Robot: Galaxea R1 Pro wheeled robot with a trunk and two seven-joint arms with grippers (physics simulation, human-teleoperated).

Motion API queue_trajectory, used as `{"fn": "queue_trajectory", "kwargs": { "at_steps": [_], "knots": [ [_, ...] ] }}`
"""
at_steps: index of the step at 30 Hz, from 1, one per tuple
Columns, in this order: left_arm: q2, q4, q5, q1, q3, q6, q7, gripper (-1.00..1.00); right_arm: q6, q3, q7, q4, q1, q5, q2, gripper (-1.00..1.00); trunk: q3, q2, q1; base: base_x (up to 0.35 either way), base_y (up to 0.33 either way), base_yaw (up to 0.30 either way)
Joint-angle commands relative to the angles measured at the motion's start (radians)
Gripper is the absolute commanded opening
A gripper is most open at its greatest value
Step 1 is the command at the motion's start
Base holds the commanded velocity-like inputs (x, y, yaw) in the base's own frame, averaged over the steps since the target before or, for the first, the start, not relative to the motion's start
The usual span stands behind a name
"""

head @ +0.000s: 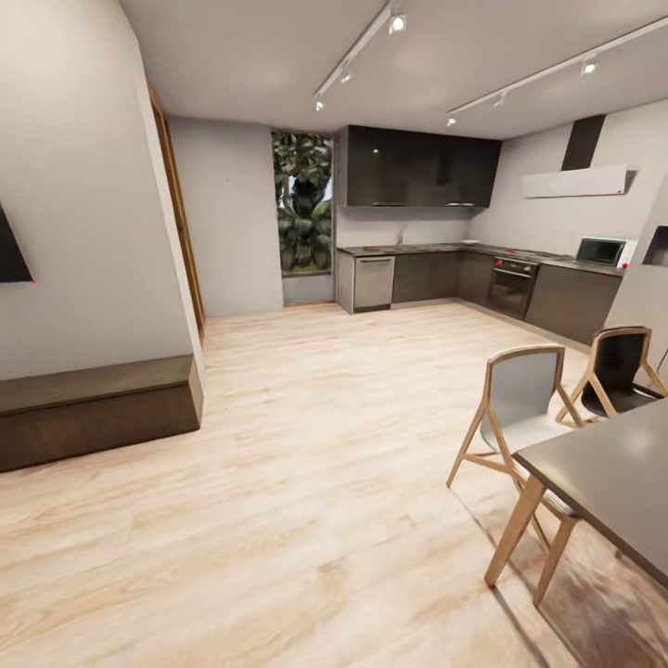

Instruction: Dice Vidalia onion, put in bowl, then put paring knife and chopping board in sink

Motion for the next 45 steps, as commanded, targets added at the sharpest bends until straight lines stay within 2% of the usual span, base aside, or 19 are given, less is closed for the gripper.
{"fn": "queue_trajectory", "kwargs": {
  "at_steps": [1,34,45],
  "knots": [
    [0.000,0.000,0.001,0.000,0.001,-0.002,0.000,1.00,-0.002,0.000,-0.003,0.000,0.000,0.001,0.000,1.00,-0.001,0.000,0.001,0.325,0.088,0.000],
    [-0.001,0.000,0.000,0.000,-0.001,-0.002,0.000,1.00,-0.002,0.003,-0.003,0.001,0.000,0.002,0.002,1.00,-0.001,0.000,0.001,0.319,0.103,0.000],
    [-0.002,0.001,0.000,0.000,-0.001,-0.002,0.000,1.00,-0.002,0.003,-0.002,0.000,0.000,0.002,0.002,1.00,-0.001,0.000,0.001,0.315,0.022,0.000]
  ]
}}
